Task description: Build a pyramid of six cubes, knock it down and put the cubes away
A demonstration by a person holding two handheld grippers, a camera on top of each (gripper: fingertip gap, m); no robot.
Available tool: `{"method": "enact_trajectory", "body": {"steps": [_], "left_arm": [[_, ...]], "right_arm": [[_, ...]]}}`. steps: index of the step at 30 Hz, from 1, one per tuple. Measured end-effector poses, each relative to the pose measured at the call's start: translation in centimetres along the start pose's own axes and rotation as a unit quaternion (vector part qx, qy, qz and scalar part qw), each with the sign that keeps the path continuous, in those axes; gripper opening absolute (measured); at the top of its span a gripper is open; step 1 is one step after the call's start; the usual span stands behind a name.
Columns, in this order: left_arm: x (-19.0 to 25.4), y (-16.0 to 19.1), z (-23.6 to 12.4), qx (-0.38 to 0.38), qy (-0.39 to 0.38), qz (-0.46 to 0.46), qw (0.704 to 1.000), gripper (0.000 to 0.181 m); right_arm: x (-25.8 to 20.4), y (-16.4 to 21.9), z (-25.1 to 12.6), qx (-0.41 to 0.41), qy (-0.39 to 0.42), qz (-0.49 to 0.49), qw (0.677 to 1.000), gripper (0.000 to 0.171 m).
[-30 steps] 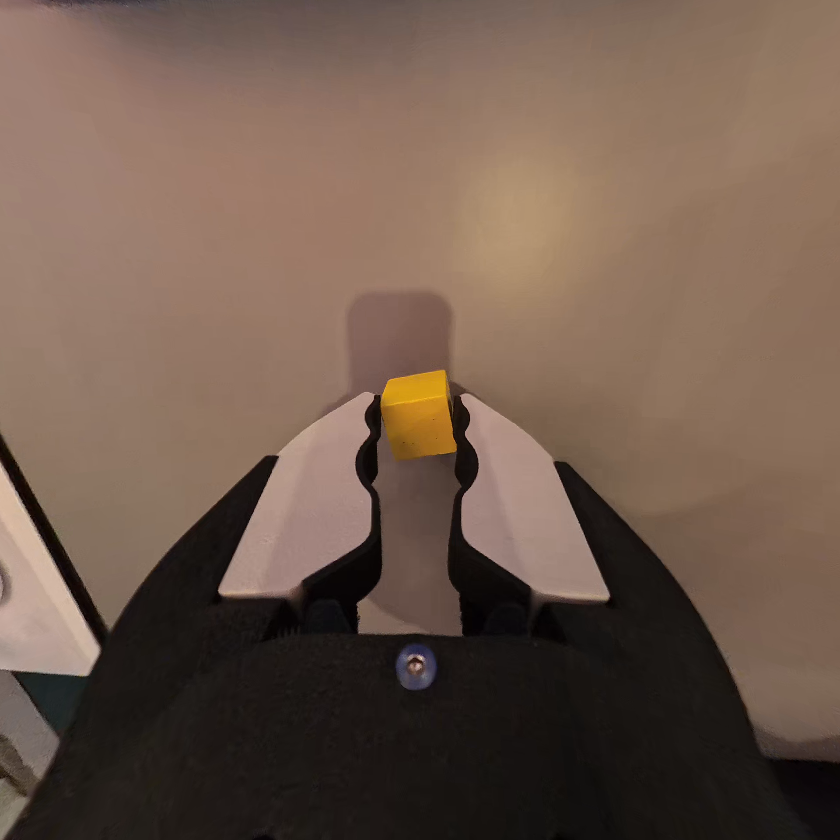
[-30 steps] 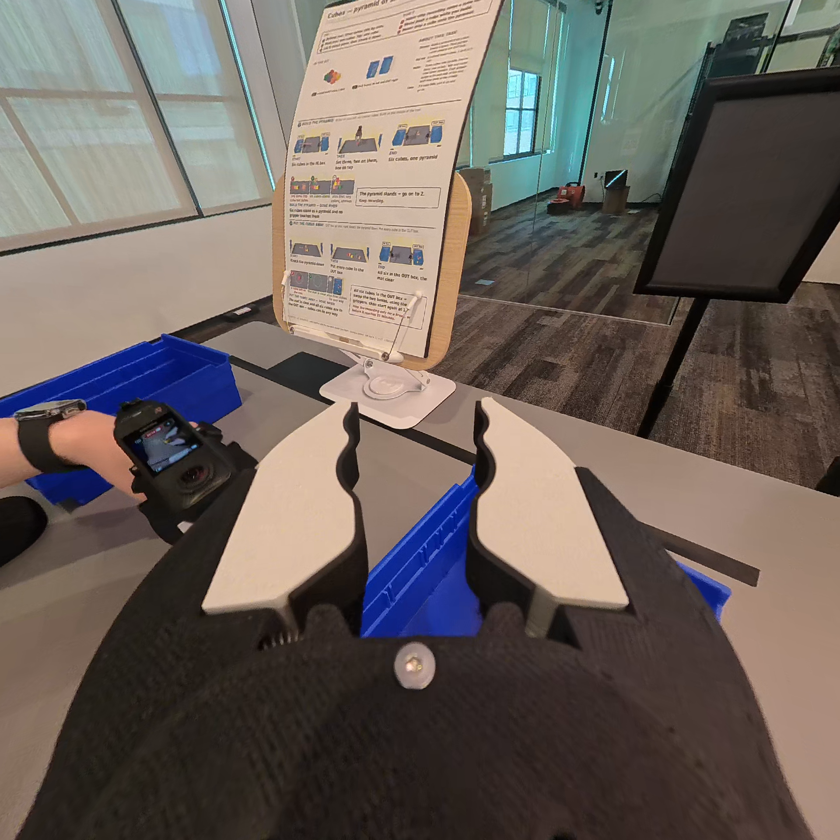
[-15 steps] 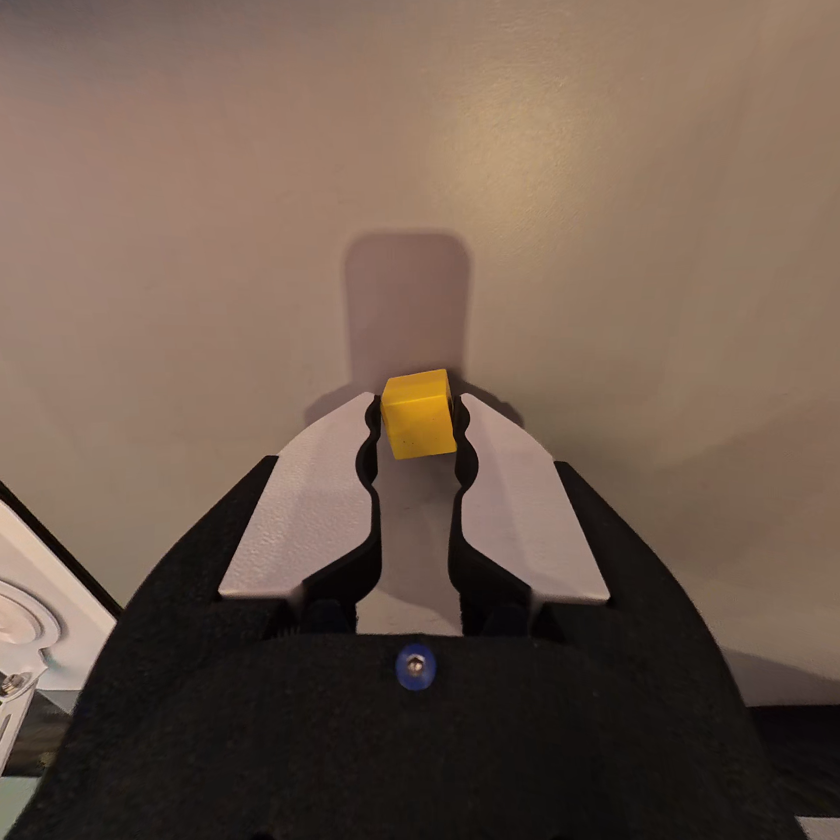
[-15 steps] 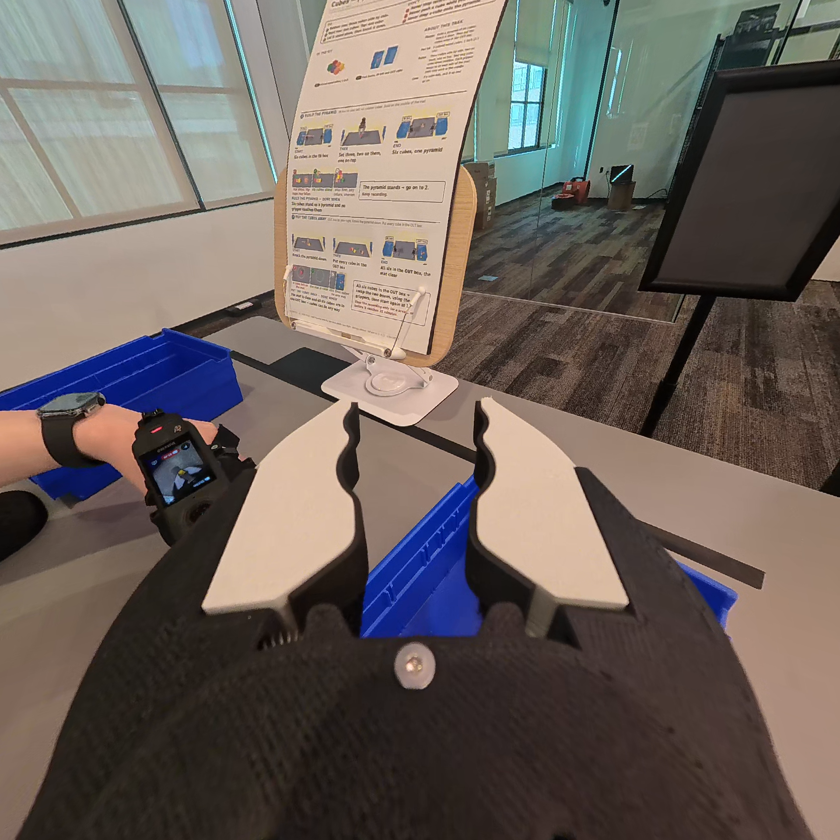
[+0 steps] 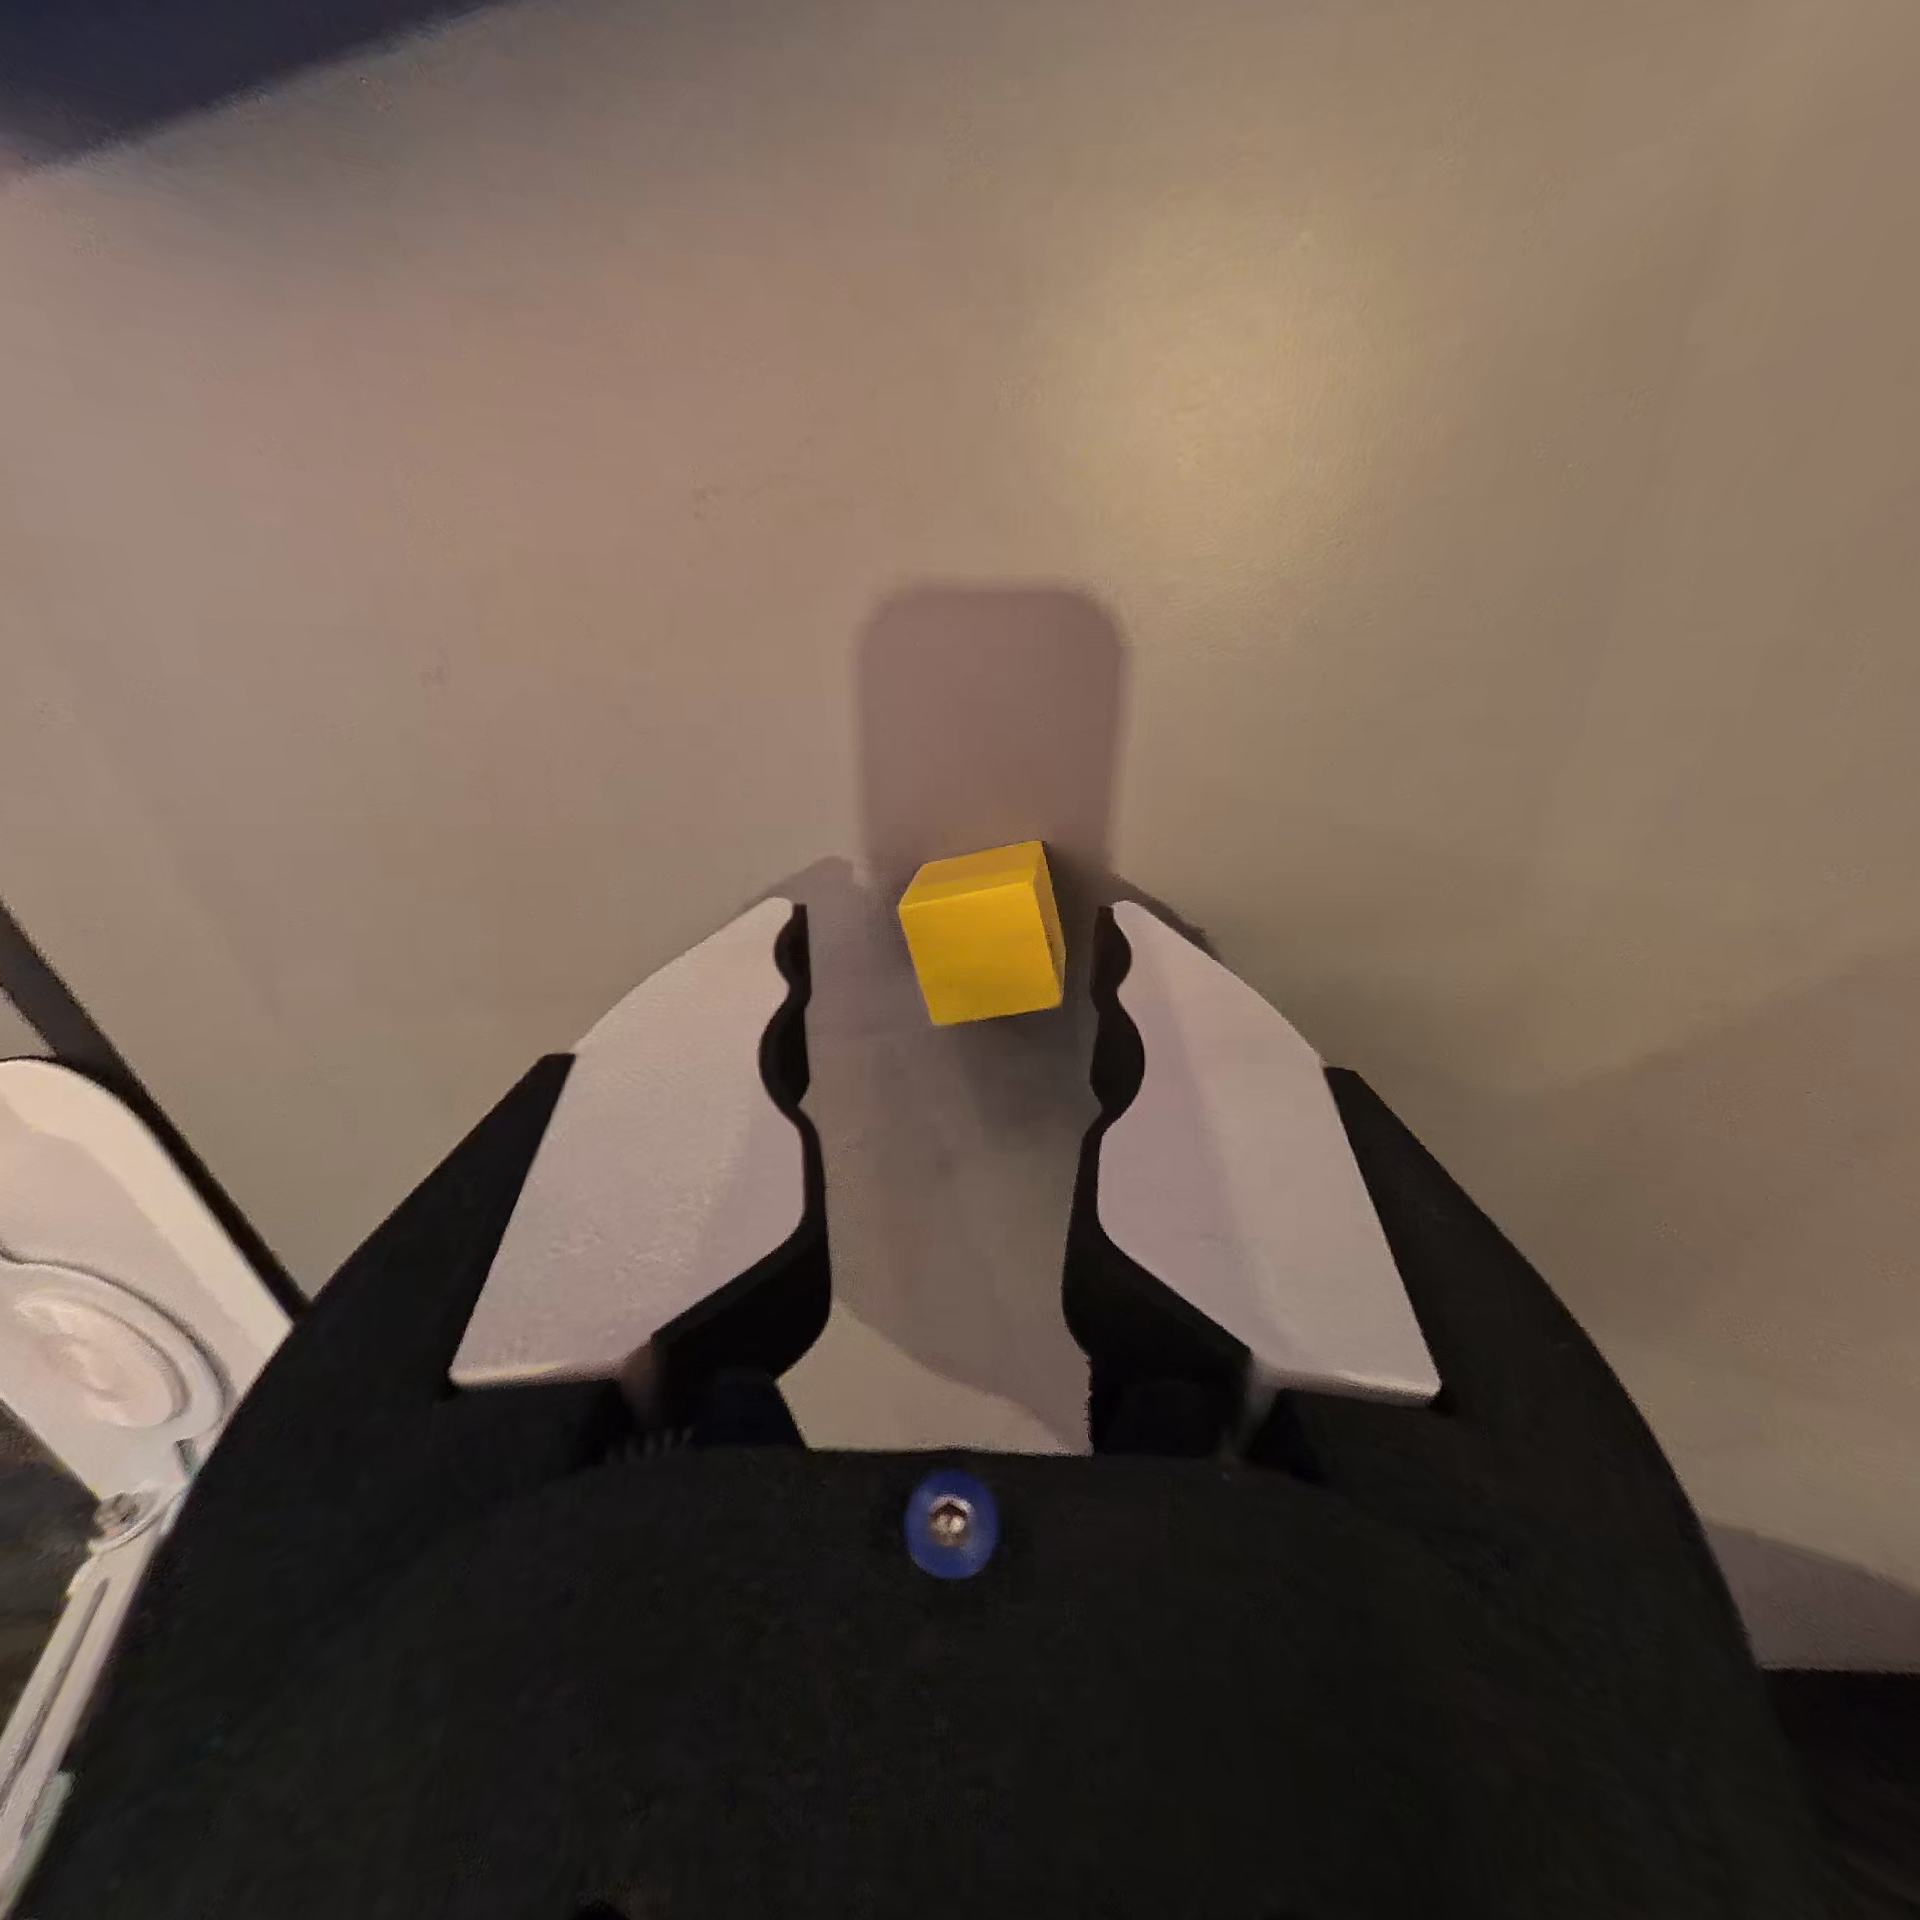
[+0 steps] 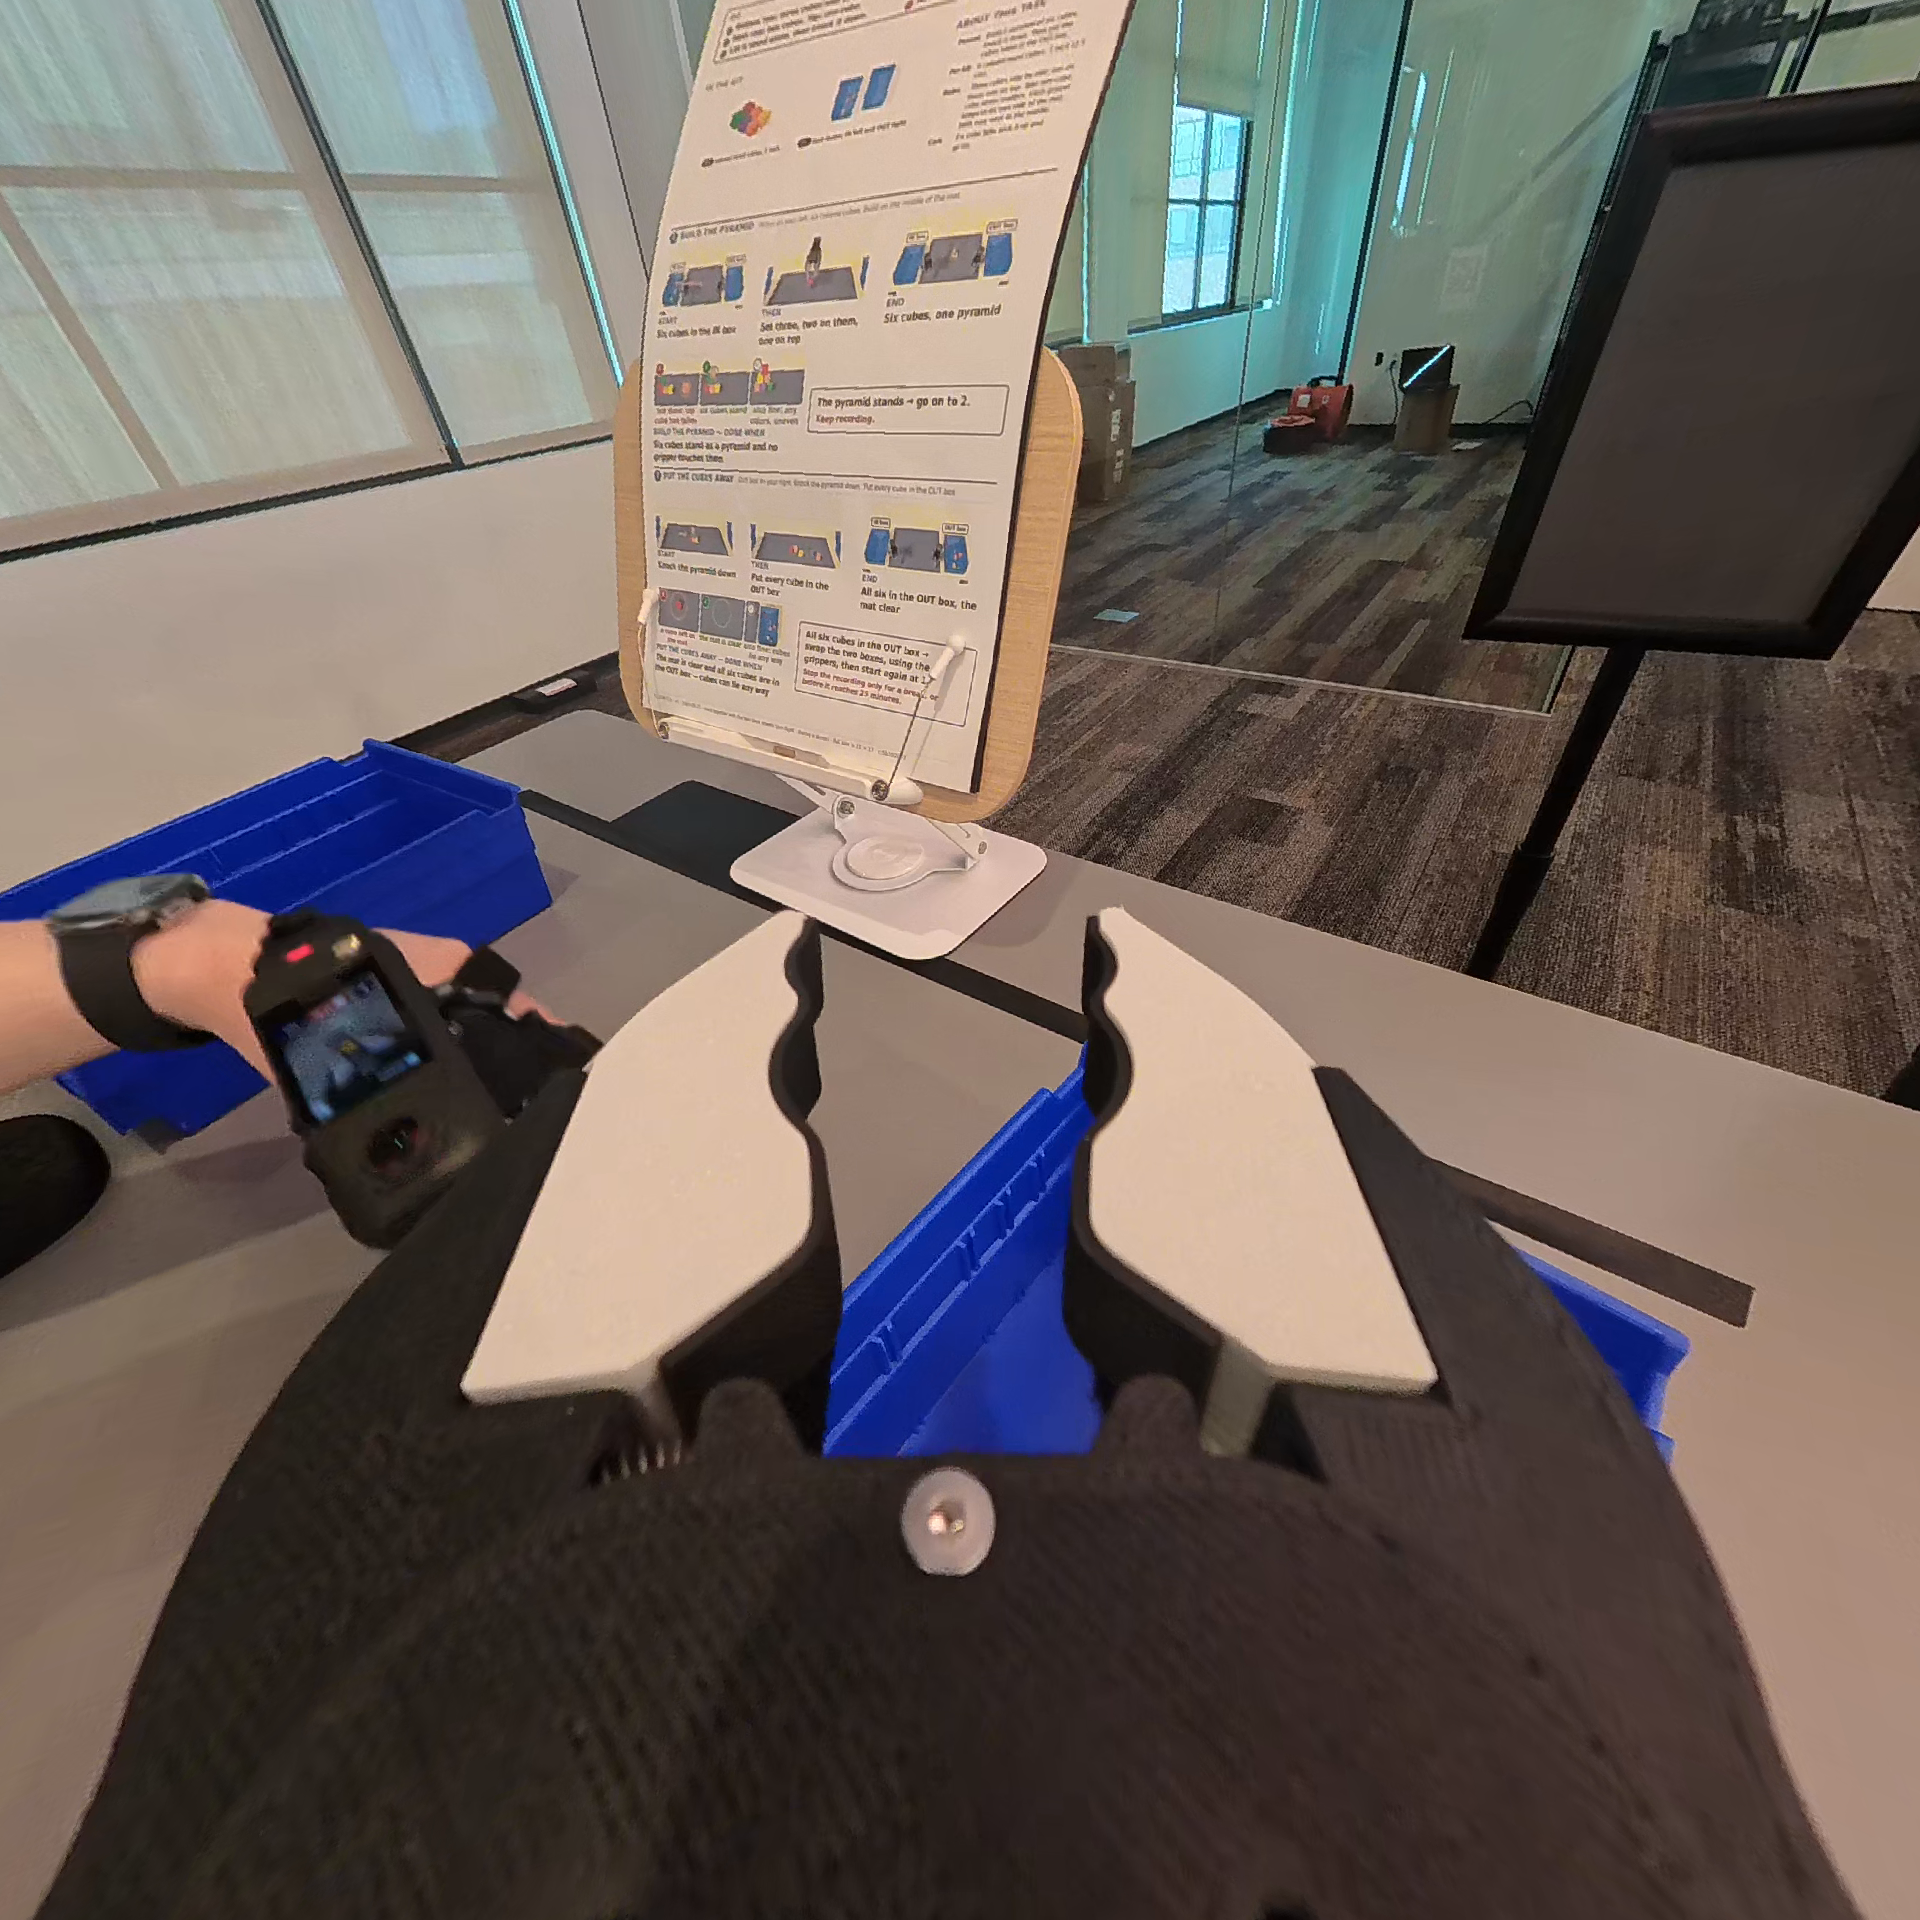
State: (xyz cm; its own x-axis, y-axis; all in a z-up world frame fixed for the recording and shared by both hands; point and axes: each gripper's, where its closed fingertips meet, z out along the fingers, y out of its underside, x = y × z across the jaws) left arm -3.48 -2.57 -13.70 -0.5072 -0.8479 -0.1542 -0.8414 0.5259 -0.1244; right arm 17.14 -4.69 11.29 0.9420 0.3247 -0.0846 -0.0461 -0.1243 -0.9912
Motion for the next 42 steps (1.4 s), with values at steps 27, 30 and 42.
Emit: {"method": "enact_trajectory", "body": {"steps": [27,30,42], "left_arm": [[8.0,37.9,-7.0,-0.053,-0.17,-0.308,0.935,0.048],[7.5,37.6,-6.5,-0.044,-0.139,-0.299,0.943,0.052],[8.3,38.0,-5.6,-0.074,-0.048,-0.305,0.948,0.03]], "right_arm": [[0.8,1.3,0.7,-0.017,0.007,0.016,1.0,0.049],[1.1,1.8,0.9,-0.027,0.013,0.015,0.999,0.049],[2.0,2.7,1.1,-0.042,0.023,0.017,0.999,0.048]]}}
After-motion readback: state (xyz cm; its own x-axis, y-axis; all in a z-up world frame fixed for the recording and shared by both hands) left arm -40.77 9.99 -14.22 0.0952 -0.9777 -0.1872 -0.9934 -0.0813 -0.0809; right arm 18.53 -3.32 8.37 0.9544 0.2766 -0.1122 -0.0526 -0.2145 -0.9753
